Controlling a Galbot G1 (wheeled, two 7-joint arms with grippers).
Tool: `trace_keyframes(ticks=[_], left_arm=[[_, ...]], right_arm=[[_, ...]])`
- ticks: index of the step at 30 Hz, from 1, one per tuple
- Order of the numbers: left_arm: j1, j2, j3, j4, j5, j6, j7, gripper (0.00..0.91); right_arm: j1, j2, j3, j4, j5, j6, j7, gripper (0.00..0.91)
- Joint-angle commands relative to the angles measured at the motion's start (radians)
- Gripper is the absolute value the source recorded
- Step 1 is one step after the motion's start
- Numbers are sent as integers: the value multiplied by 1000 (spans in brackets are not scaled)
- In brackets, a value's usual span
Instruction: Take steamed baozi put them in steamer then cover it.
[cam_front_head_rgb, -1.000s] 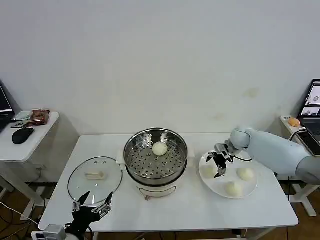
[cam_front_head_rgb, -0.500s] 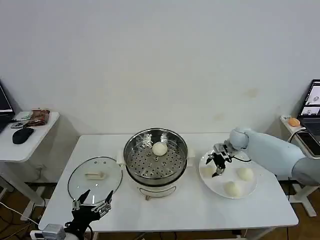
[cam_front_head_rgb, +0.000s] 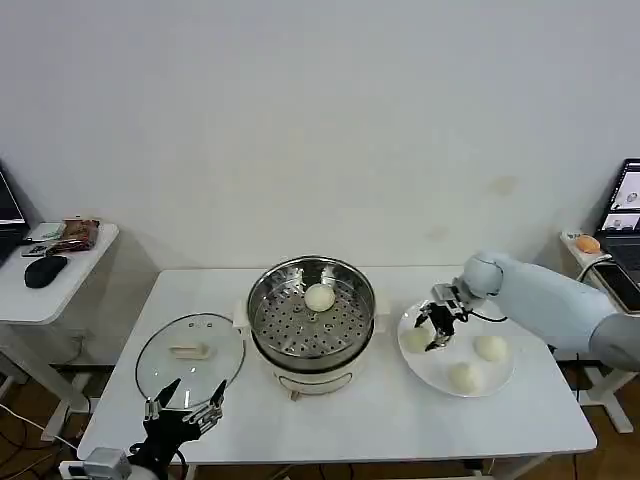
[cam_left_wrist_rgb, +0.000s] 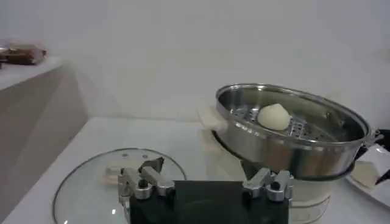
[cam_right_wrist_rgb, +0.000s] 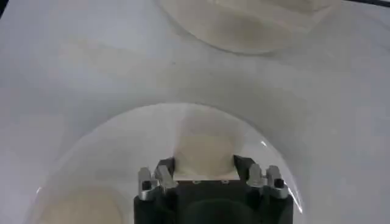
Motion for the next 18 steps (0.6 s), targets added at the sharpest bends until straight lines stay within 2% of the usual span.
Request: trace_keyframes(ticks=[1, 10, 18], left_arm=[[0, -1, 0, 3, 0, 1, -1, 907], [-2, -5, -3, 10, 0, 1, -3, 907], [-35, -6, -2, 36, 5, -1, -8, 907]], right_arm=[[122, -29, -70, 81, 35, 1, -2, 675], [383, -55, -241, 226, 147, -20, 1, 675], [568, -30, -373, 301, 275, -57, 4, 685]])
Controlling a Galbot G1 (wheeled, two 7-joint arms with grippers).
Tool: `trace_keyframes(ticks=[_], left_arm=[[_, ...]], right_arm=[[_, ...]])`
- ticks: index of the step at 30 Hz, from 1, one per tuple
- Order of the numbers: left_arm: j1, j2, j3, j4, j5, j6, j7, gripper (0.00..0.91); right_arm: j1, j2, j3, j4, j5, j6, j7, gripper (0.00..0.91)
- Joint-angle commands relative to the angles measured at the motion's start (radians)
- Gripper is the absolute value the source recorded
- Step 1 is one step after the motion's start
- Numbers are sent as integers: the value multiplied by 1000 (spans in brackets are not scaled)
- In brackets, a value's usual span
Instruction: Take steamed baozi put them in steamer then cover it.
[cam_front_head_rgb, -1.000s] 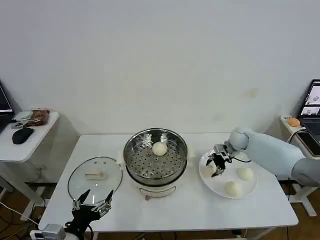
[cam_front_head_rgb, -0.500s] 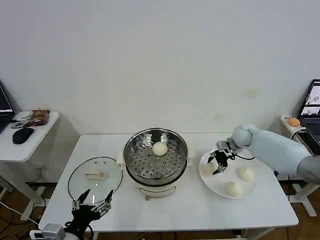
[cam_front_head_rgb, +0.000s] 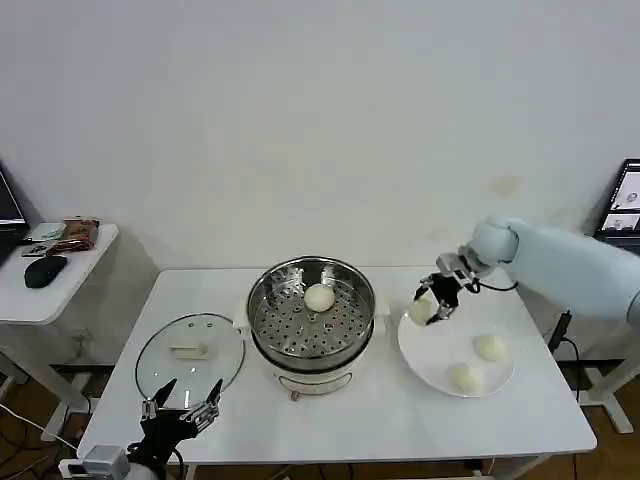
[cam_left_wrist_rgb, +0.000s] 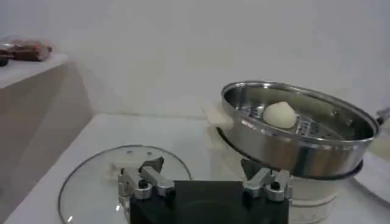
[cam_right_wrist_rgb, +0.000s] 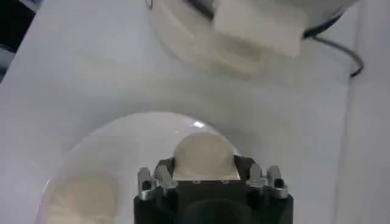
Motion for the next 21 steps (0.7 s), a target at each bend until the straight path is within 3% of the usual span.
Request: trace_keyframes(ticks=[1, 12, 21], left_arm=[[-19, -1, 2, 9, 6, 0, 0, 907], [-54, 4, 14, 29, 3, 0, -10, 907], [-51, 7, 22, 19, 11, 0, -17, 907]], right_arm=[[273, 10, -176, 119, 164, -33, 2, 685], [378, 108, -221, 163, 339, -100, 41, 685], [368, 199, -227, 156, 409, -130, 74, 685]])
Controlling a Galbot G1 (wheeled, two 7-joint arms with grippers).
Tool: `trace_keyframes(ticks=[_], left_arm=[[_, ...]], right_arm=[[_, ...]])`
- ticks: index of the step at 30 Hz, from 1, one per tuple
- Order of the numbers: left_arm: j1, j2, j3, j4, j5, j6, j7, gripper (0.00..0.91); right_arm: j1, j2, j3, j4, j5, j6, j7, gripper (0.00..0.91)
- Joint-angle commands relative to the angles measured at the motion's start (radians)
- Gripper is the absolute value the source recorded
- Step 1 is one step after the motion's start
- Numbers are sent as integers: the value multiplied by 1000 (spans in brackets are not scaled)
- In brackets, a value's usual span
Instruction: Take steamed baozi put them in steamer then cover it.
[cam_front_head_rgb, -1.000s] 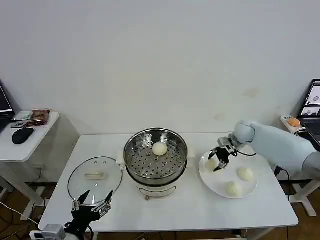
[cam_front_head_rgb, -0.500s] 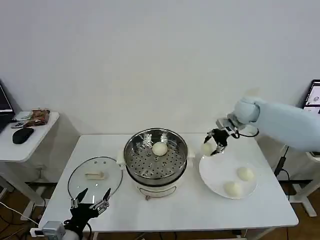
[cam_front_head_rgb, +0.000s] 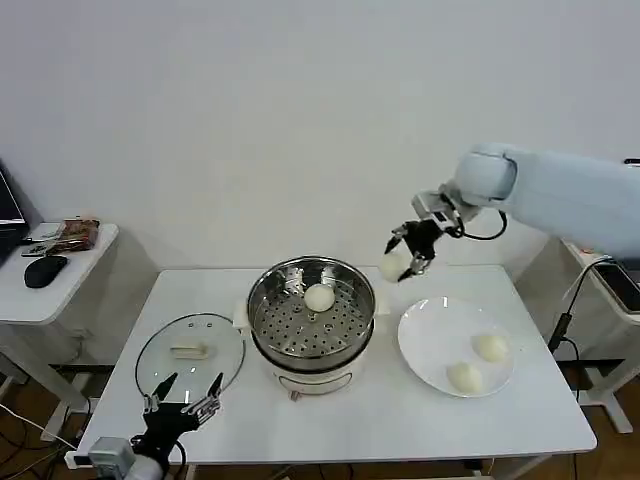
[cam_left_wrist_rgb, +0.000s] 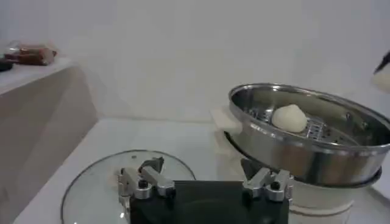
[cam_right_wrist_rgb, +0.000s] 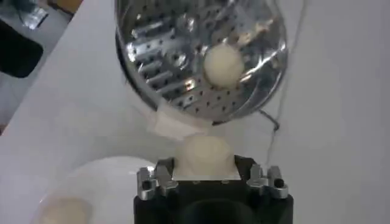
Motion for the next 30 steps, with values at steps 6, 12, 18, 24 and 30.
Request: trace_keyframes(ticks=[6, 12, 18, 24, 30], left_arm=[[-6, 6, 0, 0, 7, 2, -3, 907], [4, 11, 0, -5, 12, 8, -5, 907], [16, 9, -3, -18, 19, 8, -5, 907], [19, 10, -11, -25, 17, 7, -8, 907], [16, 14, -5, -29, 19, 11, -8, 907]], right_arm=[[44, 115, -40, 44, 153, -59, 59, 695], [34, 167, -43, 46, 185, -76, 94, 695], [22, 247, -42, 29, 218, -94, 133, 695], [11, 303, -52, 8, 246, -101, 153, 695], [0, 358, -71, -6, 272, -118, 163, 695]])
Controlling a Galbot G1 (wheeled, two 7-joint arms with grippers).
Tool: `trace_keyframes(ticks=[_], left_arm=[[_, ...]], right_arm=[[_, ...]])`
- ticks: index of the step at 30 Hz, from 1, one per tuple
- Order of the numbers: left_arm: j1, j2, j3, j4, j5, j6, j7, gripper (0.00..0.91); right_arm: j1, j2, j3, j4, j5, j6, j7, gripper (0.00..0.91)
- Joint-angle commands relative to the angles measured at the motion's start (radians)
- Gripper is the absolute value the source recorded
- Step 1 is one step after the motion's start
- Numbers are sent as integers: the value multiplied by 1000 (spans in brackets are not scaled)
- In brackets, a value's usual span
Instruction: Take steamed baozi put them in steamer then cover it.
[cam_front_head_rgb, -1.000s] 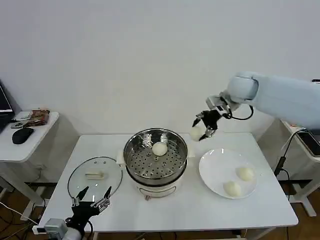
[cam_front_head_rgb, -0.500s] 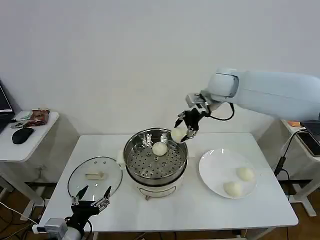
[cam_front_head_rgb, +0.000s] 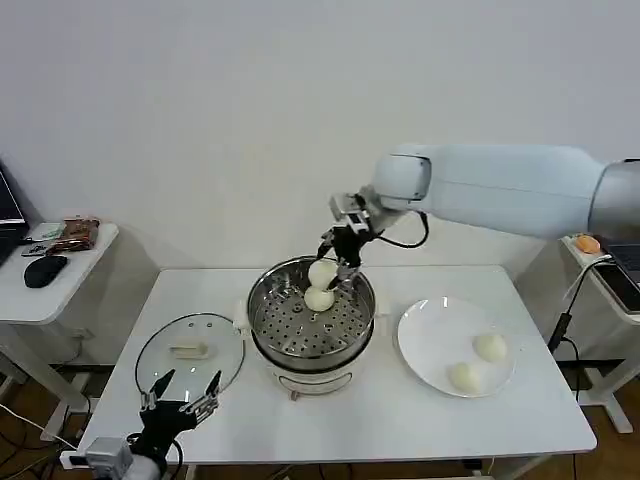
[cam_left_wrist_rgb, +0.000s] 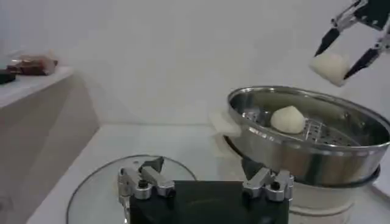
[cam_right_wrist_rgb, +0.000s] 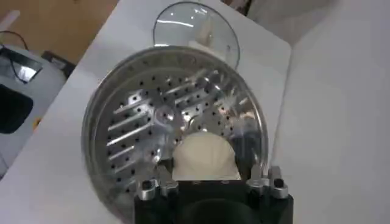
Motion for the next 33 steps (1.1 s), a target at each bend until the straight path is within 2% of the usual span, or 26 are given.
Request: trace_keyframes(ticks=[1, 11, 33], left_arm=[[1, 3, 2, 0, 2, 1, -1, 907], [1, 4, 14, 3, 0, -1, 0, 907], [2, 19, 21, -8, -2, -3, 5, 907]], right_arm=[[-7, 103, -18, -18, 44, -17, 23, 695], [-47, 197, -27, -80, 36, -39, 16, 695], [-143, 295, -14, -167, -25, -68, 5, 695]])
